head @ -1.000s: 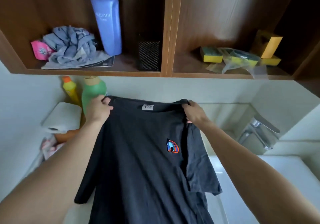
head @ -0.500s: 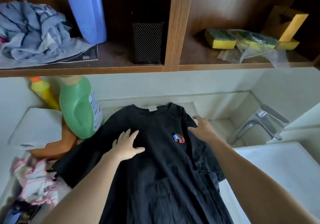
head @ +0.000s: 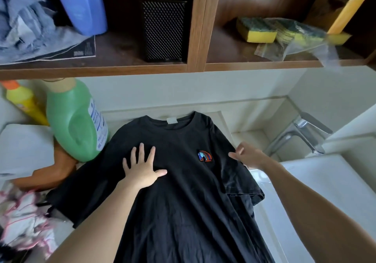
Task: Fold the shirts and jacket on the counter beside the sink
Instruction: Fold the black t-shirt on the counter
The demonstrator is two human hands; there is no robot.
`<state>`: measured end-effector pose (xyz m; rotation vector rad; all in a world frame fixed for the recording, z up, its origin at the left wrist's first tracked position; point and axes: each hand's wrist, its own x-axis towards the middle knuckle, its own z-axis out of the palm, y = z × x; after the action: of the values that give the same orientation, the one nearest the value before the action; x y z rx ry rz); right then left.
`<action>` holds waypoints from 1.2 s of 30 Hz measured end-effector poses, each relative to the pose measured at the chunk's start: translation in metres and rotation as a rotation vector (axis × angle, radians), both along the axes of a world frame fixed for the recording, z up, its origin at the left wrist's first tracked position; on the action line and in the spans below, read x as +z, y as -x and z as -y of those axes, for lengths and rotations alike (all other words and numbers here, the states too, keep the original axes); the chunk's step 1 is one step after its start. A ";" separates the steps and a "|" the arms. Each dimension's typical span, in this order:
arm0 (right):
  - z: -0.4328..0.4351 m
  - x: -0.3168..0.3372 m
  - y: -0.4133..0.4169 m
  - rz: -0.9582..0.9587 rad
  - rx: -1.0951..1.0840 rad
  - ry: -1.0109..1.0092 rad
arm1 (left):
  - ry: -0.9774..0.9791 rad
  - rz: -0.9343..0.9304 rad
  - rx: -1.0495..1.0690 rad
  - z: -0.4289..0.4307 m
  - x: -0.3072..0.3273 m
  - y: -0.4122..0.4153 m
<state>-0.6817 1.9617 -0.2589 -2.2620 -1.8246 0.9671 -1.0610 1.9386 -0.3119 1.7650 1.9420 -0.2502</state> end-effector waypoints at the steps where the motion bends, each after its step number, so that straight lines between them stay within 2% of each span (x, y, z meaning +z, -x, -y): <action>1: 0.002 0.002 0.002 -0.001 0.015 -0.054 | -0.042 -0.009 0.006 0.000 0.006 -0.009; 3: 0.007 0.004 0.013 -0.003 0.063 -0.109 | -0.242 -0.004 -0.073 0.003 0.019 -0.034; 5: 0.013 0.004 0.031 0.010 0.107 -0.040 | -0.337 0.137 -0.159 0.009 0.026 -0.063; 7: 0.019 -0.001 0.046 0.112 0.168 0.065 | -0.191 0.271 -0.146 0.019 0.023 -0.085; 9: 0.025 -0.004 0.055 0.238 0.202 0.067 | -0.061 0.195 -0.183 0.030 0.010 -0.091; 11: 0.027 -0.002 0.055 0.301 0.167 0.025 | -0.045 0.092 -0.257 0.034 0.000 -0.088; 16: 0.011 0.022 0.019 0.326 -0.005 0.040 | -0.010 0.108 -0.288 0.031 -0.004 -0.084; 18: -0.004 0.036 0.001 0.231 -0.089 0.023 | -0.032 0.095 -0.279 0.030 -0.007 -0.084; 19: -0.011 0.043 -0.003 0.106 -0.139 0.012 | -0.042 0.090 -0.275 0.030 -0.009 -0.085; 22: -0.026 0.067 0.006 -0.429 -0.317 -0.015 | -0.032 0.115 -0.272 0.031 -0.008 -0.084; 24: -0.030 0.082 0.027 -0.632 -0.308 -0.040 | -0.004 0.313 -0.189 0.027 0.004 -0.081; 25: -0.030 0.088 0.042 -0.678 -0.273 -0.050 | 0.020 0.539 -0.069 0.024 0.017 -0.081; 28: -0.024 0.090 0.091 -0.746 -0.126 -0.006 | 0.193 1.400 0.401 0.010 0.052 -0.080; 29: -0.021 0.089 0.105 -0.764 -0.059 0.060 | 0.290 1.579 0.453 0.006 0.061 -0.078; 30: -0.018 0.087 0.115 -0.779 0.009 0.145 | 0.367 1.680 0.462 0.005 0.068 -0.078; 31: -0.016 0.084 0.123 -0.788 0.078 0.218 | 0.410 1.704 0.451 0.007 0.074 -0.076; 32: -0.016 0.080 0.128 -0.781 0.135 0.245 | 0.406 1.642 0.430 0.010 0.075 -0.076; 34: -0.016 0.073 0.130 -0.713 0.173 0.158 | 0.198 1.335 0.427 0.013 0.069 -0.074; 36: -0.016 0.063 0.125 -0.596 0.122 -0.003 | 0.004 1.056 0.522 0.013 0.055 -0.066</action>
<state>-0.8068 1.9779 -0.1964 -1.6143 -1.6858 1.4552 -0.9950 1.9251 -0.2569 0.9533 1.4638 0.7147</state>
